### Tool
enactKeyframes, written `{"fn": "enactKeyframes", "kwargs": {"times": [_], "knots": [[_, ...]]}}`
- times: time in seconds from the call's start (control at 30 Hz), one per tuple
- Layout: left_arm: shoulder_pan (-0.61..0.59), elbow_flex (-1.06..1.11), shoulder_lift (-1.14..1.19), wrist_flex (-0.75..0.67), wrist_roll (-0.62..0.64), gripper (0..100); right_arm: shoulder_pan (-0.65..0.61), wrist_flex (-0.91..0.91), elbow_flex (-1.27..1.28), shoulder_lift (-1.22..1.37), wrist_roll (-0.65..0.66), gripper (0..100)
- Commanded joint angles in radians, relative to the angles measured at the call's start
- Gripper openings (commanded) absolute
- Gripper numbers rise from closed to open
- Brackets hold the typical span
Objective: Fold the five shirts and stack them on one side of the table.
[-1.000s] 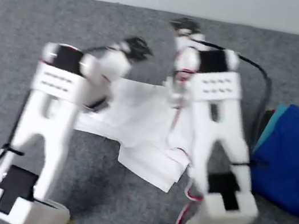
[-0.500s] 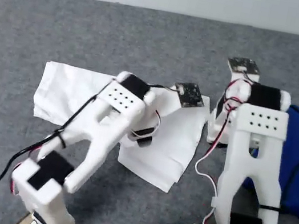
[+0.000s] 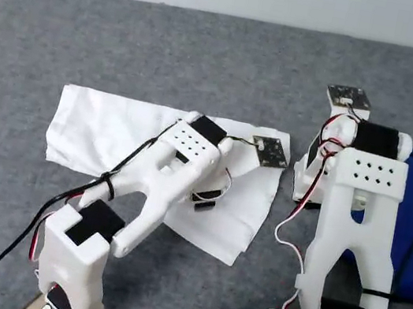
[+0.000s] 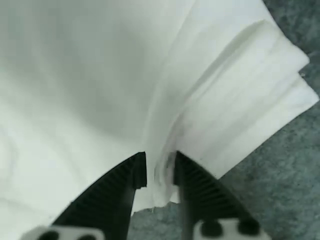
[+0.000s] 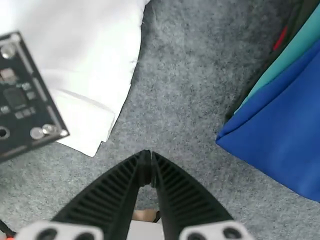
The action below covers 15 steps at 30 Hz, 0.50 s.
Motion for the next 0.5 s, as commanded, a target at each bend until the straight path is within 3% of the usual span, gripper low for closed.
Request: {"fn": "enactKeyframes", "kwargs": {"times": [0.0,0.2,0.47], "knots": [[0.006,-0.045,-0.008,-0.003,-0.006,2,0.010,0.013,-0.006,-0.042,-0.005,1.1],[-0.003,-0.108,-0.008,0.043,-0.006,1,0.008,-0.019,-0.006,-0.042,-0.005,0.9],[-0.132,-0.257,0.002,0.058,-0.005,1,0.005,-0.019,-0.008,-0.042,-0.005,0.9]]}}
